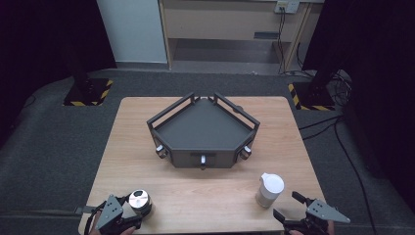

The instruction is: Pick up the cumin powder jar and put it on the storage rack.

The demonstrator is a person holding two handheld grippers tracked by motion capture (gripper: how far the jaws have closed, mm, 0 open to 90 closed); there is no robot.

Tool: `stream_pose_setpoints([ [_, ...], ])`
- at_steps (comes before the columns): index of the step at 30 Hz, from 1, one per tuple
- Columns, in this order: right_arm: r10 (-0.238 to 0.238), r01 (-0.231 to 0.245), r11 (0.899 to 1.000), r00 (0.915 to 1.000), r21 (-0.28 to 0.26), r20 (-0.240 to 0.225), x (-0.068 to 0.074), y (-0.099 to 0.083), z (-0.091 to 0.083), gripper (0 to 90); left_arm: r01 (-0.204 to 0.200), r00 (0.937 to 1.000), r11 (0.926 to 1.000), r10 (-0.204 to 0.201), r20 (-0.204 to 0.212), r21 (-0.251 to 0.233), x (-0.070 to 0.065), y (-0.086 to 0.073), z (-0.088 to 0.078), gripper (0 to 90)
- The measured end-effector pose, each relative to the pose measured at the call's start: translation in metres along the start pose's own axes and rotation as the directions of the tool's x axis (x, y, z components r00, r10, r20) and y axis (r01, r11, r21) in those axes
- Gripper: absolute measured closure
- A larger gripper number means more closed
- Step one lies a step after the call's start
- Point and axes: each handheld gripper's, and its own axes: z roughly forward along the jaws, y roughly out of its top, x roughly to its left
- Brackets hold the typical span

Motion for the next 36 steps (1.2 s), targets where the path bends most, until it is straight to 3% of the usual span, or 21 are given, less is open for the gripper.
stream_pose_setpoints([
  [2,0.000,0.000,1.000,1.0000,0.003,-0.001,0.000,0.000,0.000,2.6,0.005,0.9998,0.9999,-0.005,-0.022,0.011,-0.002,0.002,-0.002,30.8],
  [7,0.002,-0.002,1.000,1.0000,0.003,0.000,0.000,0.001,-0.003,2.6,0.014,0.9997,0.9999,-0.015,-0.022,-0.001,-0.003,0.006,-0.005,30.7],
  [19,-0.004,0.004,1.000,1.0000,0.007,-0.003,-0.004,-0.001,-0.006,2.6,0.013,0.9998,0.9998,-0.013,-0.012,-0.018,-0.011,0.039,-0.001,30.7],
  [36,-0.008,0.008,1.000,0.9996,0.019,-0.028,-0.003,0.001,-0.002,2.6,0.003,0.9996,0.9994,-0.002,0.029,-0.034,-0.007,0.104,0.009,30.8],
])
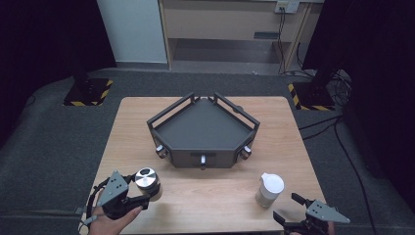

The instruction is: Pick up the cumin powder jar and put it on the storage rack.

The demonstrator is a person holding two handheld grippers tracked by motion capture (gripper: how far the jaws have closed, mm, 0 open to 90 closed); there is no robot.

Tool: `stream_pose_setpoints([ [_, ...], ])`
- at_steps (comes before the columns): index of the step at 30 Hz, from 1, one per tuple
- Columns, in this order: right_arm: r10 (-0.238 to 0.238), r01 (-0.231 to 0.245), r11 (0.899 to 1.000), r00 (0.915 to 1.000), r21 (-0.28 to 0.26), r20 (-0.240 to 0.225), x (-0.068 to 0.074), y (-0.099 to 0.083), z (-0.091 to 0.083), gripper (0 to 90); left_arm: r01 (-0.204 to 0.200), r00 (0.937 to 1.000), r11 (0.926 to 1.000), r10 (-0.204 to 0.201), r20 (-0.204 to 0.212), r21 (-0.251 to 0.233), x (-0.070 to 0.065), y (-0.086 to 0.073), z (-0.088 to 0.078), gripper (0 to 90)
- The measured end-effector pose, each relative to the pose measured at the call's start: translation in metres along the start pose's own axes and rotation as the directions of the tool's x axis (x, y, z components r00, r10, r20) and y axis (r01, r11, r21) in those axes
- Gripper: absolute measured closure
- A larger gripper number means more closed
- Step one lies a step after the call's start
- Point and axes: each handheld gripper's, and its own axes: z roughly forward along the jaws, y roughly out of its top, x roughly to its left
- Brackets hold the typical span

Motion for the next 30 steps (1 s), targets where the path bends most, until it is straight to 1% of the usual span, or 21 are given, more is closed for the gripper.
stream_pose_setpoints([
  [4,-0.001,0.001,1.000,1.0000,0.003,-0.006,0.001,0.000,0.002,2.6,0.007,0.9999,0.9998,-0.007,0.010,-0.018,0.002,0.011,0.007,30.7],
  [6,-0.002,0.003,1.000,1.0000,0.008,-0.008,0.001,0.001,0.003,2.6,-0.008,0.9999,0.9998,0.008,0.014,-0.018,0.003,0.021,0.012,30.8],
  [10,-0.002,0.002,1.000,0.9999,0.011,-0.012,0.002,0.001,0.004,2.5,-0.022,0.9995,0.9995,0.022,0.021,-0.023,0.004,0.038,0.022,30.8],
  [13,-0.002,0.002,1.000,0.9999,0.009,-0.013,0.002,0.001,0.004,2.5,-0.025,0.9994,0.9992,0.026,0.023,-0.030,0.006,0.049,0.029,30.8],
  [14,-0.002,0.002,1.000,0.9999,0.009,-0.014,0.002,0.002,0.004,2.5,-0.032,0.9992,0.9989,0.033,0.022,-0.035,0.007,0.055,0.032,30.7],
  [19,-0.002,0.002,1.000,0.9998,0.010,-0.017,0.002,0.002,0.004,2.5,-0.046,0.9988,0.9979,0.046,0.015,-0.046,0.013,0.072,0.042,30.8],
  [24,-0.004,0.004,1.000,0.9998,0.011,-0.018,0.002,0.002,0.004,2.5,-0.055,0.9985,0.9970,0.055,0.001,-0.054,0.021,0.085,0.055,30.7],
  [28,-0.002,0.003,1.000,0.9998,0.012,-0.018,0.002,0.002,0.004,2.5,-0.068,0.9977,0.9967,0.068,-0.003,-0.045,0.027,0.091,0.067,30.7],
  [30,-0.001,0.002,1.000,0.9999,0.013,-0.017,0.002,0.002,0.004,2.5,-0.068,0.9977,0.9967,0.068,-0.004,-0.045,0.030,0.092,0.075,30.7],
])
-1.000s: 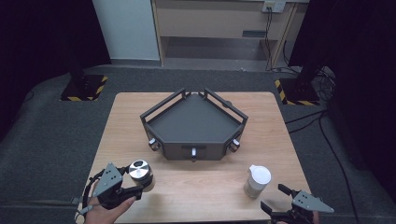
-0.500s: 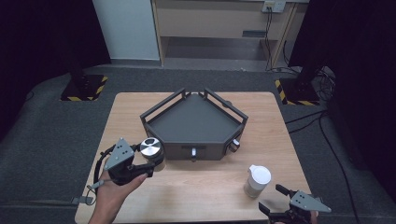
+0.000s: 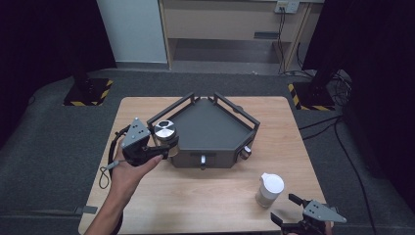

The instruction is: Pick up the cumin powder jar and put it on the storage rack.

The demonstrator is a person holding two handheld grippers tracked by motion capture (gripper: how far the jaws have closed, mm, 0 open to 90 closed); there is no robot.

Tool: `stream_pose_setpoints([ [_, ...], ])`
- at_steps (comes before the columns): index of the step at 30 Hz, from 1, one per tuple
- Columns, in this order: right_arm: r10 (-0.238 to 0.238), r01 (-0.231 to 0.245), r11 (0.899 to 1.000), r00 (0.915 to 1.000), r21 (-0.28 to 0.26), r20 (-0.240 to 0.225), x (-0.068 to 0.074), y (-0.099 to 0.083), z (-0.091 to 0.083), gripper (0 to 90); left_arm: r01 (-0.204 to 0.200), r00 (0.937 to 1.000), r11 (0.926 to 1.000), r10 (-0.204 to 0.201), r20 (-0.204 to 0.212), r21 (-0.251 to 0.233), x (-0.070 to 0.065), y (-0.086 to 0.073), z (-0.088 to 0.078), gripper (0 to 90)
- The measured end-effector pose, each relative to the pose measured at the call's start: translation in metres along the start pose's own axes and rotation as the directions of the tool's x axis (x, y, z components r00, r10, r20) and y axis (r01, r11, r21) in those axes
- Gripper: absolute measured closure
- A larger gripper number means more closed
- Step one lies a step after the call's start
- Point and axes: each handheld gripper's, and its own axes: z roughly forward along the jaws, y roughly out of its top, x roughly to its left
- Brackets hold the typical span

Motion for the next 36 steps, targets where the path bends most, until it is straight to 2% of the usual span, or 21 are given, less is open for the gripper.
stream_pose_setpoints([
  [12,0.003,-0.003,1.000,1.0000,0.005,0.006,-0.002,-0.001,-0.001,2.5,-0.003,1.0000,1.0000,0.003,0.002,0.002,0.012,0.001,0.036,30.8],
  [25,0.008,-0.008,1.000,0.9999,0.013,0.010,-0.004,-0.002,-0.001,2.5,0.020,0.9997,0.9998,-0.020,-0.014,0.003,0.018,-0.009,0.059,30.7],
  [36,0.012,-0.012,1.000,0.9999,0.019,0.008,-0.005,-0.002,-0.001,2.5,0.009,0.9999,0.9996,-0.009,-0.010,0.027,0.022,-0.015,0.073,30.7],
])
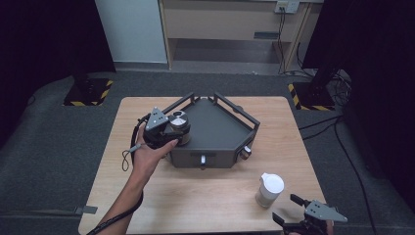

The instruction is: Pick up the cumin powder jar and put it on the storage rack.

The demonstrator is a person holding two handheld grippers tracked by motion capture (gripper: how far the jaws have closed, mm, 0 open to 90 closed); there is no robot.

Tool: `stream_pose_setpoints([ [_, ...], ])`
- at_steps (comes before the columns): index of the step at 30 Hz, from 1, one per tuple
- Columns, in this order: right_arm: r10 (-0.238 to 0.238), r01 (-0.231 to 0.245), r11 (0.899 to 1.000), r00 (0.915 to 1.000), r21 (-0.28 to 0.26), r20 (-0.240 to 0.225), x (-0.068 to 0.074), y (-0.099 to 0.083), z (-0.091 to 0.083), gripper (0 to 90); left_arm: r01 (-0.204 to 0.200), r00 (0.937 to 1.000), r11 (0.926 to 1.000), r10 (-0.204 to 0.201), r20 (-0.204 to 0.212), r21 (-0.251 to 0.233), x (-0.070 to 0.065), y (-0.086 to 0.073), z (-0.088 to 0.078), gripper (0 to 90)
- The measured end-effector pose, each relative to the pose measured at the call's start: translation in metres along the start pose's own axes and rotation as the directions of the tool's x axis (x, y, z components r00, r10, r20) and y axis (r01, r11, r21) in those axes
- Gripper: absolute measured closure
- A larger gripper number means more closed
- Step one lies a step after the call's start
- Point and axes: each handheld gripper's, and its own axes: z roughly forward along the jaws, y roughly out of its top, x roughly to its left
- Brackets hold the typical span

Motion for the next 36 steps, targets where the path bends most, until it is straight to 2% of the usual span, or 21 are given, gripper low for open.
stream_pose_setpoints([
  [16,-0.001,0.001,1.000,1.0000,0.002,-0.001,-0.0003,0.0001,0.0001,2.5,0.000,1.0000,0.9998,0.000,0.000,0.020,-0.0007,-0.0039,0.0082,30.7],
  [26,0.001,-0.001,1.000,1.0000,0.001,-0.004,-0.0015,-0.0006,-0.0006,2.5,0.021,0.9997,0.9996,-0.021,0.010,0.018,0.0024,-0.0066,0.0093,30.6],
  [36,0.002,-0.002,1.000,1.0000,0.002,-0.006,-0.0022,-0.0008,-0.0005,2.5,0.014,0.9997,0.9993,-0.015,0.018,0.036,0.0035,-0.0021,0.0099,30.5],
])
